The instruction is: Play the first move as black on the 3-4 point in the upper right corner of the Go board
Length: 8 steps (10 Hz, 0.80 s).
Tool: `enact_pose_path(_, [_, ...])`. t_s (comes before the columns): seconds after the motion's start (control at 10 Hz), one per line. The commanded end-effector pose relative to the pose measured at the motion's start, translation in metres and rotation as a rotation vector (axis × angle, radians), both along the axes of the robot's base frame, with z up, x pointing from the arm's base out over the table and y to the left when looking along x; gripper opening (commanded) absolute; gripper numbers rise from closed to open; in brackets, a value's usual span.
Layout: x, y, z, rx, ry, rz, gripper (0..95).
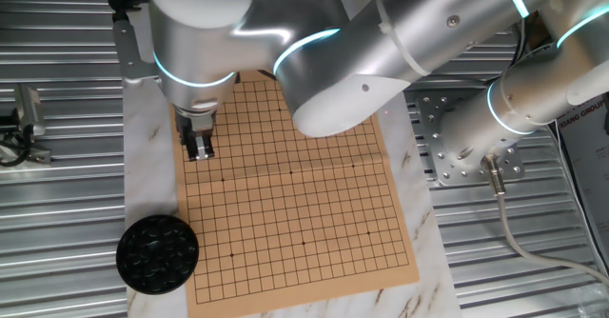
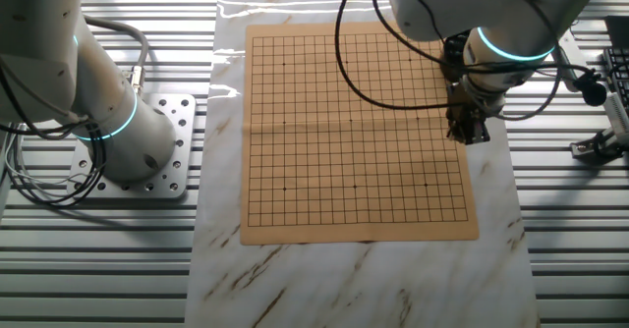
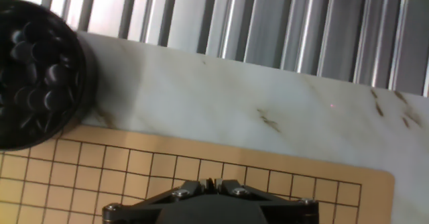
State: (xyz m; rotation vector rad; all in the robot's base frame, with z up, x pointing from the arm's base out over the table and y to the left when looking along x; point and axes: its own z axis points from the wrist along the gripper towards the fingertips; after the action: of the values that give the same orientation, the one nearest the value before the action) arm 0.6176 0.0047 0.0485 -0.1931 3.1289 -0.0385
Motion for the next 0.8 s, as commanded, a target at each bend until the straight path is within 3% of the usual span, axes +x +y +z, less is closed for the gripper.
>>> enact_pose_path(0.1, [0.0, -0.0008, 0.0001, -0.021, -0.027, -0.06, 0.0])
enact_pose_path(0.2, [0.0, -0.0008, 0.0001, -0.053, -0.016, -0.055, 0.0])
enact_pose_path(0.4, [0.0, -0.0008, 0.0001, -0.062, -0.016, -0.058, 0.0])
enact_pose_path(0.5, [0.0, -0.0008, 0.0001, -0.074, 0.0, -0.043, 0.0])
enact_pose_path(0.8, [0.0, -0.0008, 0.0001, -0.054, -0.012, -0.11, 0.0])
